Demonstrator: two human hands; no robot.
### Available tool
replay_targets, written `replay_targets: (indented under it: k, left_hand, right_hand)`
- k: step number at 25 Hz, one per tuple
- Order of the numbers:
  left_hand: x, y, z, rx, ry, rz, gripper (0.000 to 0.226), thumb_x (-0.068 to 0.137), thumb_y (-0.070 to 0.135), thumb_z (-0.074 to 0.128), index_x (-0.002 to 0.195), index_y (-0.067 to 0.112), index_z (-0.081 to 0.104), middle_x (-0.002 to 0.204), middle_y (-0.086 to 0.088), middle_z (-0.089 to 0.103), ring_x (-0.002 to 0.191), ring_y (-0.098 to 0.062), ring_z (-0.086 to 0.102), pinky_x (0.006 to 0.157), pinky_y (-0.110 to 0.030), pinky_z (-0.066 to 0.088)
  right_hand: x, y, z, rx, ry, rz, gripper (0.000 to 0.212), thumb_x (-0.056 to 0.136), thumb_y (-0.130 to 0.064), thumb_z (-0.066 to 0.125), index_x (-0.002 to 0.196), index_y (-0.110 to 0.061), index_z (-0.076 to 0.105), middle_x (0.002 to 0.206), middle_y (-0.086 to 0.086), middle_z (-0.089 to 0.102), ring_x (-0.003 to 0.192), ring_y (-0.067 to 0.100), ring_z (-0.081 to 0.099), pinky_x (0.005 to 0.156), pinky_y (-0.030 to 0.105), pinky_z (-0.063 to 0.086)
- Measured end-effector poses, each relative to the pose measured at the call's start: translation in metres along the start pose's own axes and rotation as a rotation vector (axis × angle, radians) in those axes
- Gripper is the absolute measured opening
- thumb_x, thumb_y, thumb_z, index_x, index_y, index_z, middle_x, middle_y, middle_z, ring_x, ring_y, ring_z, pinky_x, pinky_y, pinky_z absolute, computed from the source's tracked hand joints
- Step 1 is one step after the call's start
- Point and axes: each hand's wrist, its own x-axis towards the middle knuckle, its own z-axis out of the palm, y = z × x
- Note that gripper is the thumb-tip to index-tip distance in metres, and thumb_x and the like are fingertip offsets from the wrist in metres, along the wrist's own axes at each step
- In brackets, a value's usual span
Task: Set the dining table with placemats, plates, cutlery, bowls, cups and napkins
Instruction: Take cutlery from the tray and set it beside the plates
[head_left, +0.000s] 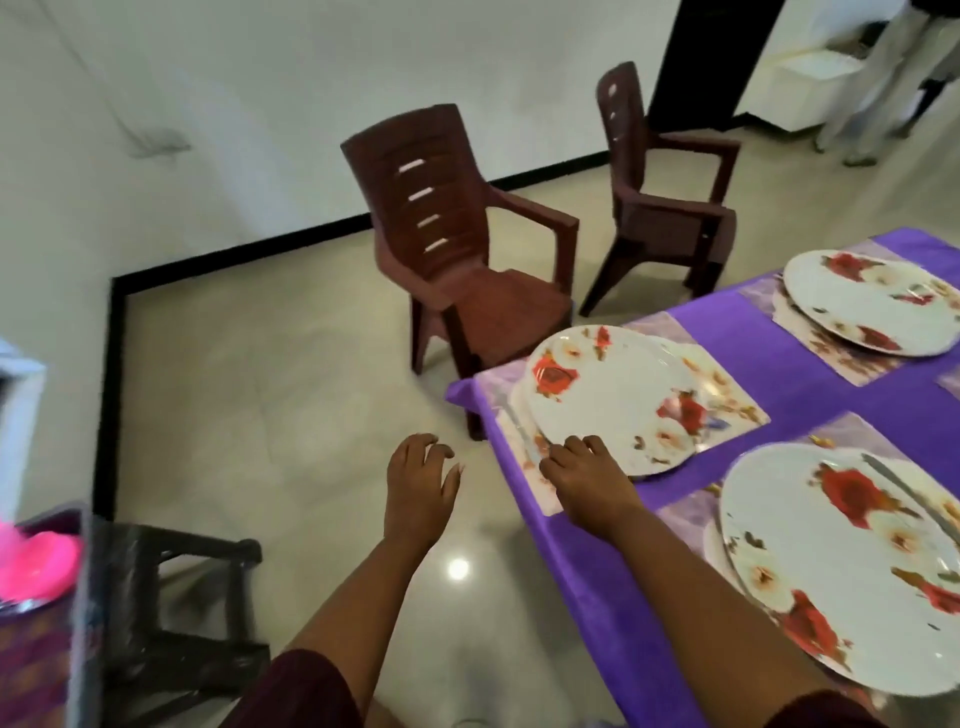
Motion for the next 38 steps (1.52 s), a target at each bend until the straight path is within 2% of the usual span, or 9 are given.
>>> replay_targets:
  k: [3,6,9,14,17,22,27,32,38]
  left_hand:
    - [-0.007,-0.076,-0.046,0.092,0.021,-0.08,0.02,0.087,0.03,0.057,0.091,0.013,0.066,0.103,-0.008,0.061,0.105,-0.024,0.051,0.09,-0.032,0.037]
    - [-0.027,-0.158,-0.1,0.214,-0.032,-0.265,0.008,0.084,0.02,0.072,0.089,0.014,0.069,0.106,-0.009,0.062,0.103,-0.03,0.058,0.087,-0.039,0.046]
    - [-0.059,-0.218,-0.141,0.277,-0.086,-0.468,0.009,0.089,0.022,0.067,0.094,0.016,0.07,0.114,-0.007,0.061,0.11,-0.03,0.055,0.091,-0.043,0.045]
    - [-0.115,-0.296,-0.201,0.326,-0.069,-0.616,0.024,0.097,0.028,0.051,0.111,0.015,0.067,0.125,-0.005,0.055,0.117,-0.026,0.049,0.102,-0.039,0.038]
    - [-0.156,-0.323,-0.231,0.276,0.047,-0.798,0.025,0.097,0.027,0.051,0.115,0.014,0.062,0.12,-0.005,0.054,0.109,-0.026,0.051,0.095,-0.041,0.043]
    - [-0.218,-0.361,-0.252,0.189,0.168,-1.113,0.019,0.097,0.028,0.051,0.107,0.017,0.063,0.105,0.0,0.055,0.099,-0.019,0.05,0.084,-0.033,0.045]
    - [-0.243,-0.404,-0.263,0.033,0.29,-1.376,0.014,0.097,0.026,0.053,0.098,0.015,0.062,0.097,0.006,0.051,0.096,-0.016,0.051,0.081,-0.033,0.046]
    - [-0.235,-0.478,-0.279,-0.087,0.33,-1.593,0.011,0.097,0.027,0.053,0.096,0.02,0.061,0.096,0.008,0.051,0.091,-0.013,0.053,0.072,-0.026,0.041]
    - [-0.206,-0.559,-0.284,-0.266,0.367,-1.742,0.01,0.097,0.027,0.055,0.1,0.022,0.062,0.101,0.006,0.055,0.092,-0.012,0.054,0.076,-0.025,0.039]
  right_hand:
    - [0.061,-0.058,-0.007,0.02,0.014,-0.119,0.032,0.044,-0.006,0.075,0.071,-0.017,0.063,0.072,0.002,0.057,0.067,0.027,0.055,0.069,0.037,0.033]
    - [0.125,-0.132,-0.014,0.044,0.055,-0.258,0.03,0.046,-0.006,0.073,0.072,-0.017,0.061,0.072,0.001,0.055,0.068,0.026,0.054,0.07,0.037,0.031]
    - [0.18,-0.201,-0.019,0.077,0.077,-0.352,0.03,0.049,-0.006,0.073,0.075,-0.018,0.063,0.075,0.001,0.057,0.071,0.025,0.055,0.072,0.036,0.035]
    - [0.25,-0.311,-0.024,0.136,0.013,-0.489,0.027,0.051,-0.008,0.077,0.073,-0.019,0.064,0.072,-0.002,0.058,0.068,0.023,0.057,0.067,0.036,0.046]
    - [0.279,-0.373,-0.031,0.183,-0.113,-0.599,0.016,0.068,-0.008,0.068,0.081,-0.017,0.066,0.08,0.001,0.062,0.076,0.026,0.06,0.073,0.039,0.047]
    - [0.33,-0.467,-0.038,0.287,-0.154,-0.794,0.016,0.089,-0.015,0.052,0.099,-0.018,0.064,0.099,0.003,0.062,0.095,0.027,0.056,0.083,0.038,0.041]
    - [0.392,-0.56,-0.03,0.366,-0.27,-0.914,0.011,0.09,-0.02,0.052,0.097,-0.018,0.06,0.103,0.003,0.061,0.101,0.027,0.053,0.084,0.037,0.04]
    - [0.473,-0.653,-0.013,0.423,-0.415,-1.055,0.013,0.087,-0.015,0.054,0.096,-0.012,0.063,0.101,0.006,0.061,0.099,0.03,0.055,0.073,0.033,0.036]
    - [0.519,-0.746,0.002,0.627,-0.659,-1.053,0.014,0.089,-0.009,0.054,0.099,-0.008,0.064,0.1,0.006,0.06,0.092,0.027,0.058,0.071,0.03,0.038]
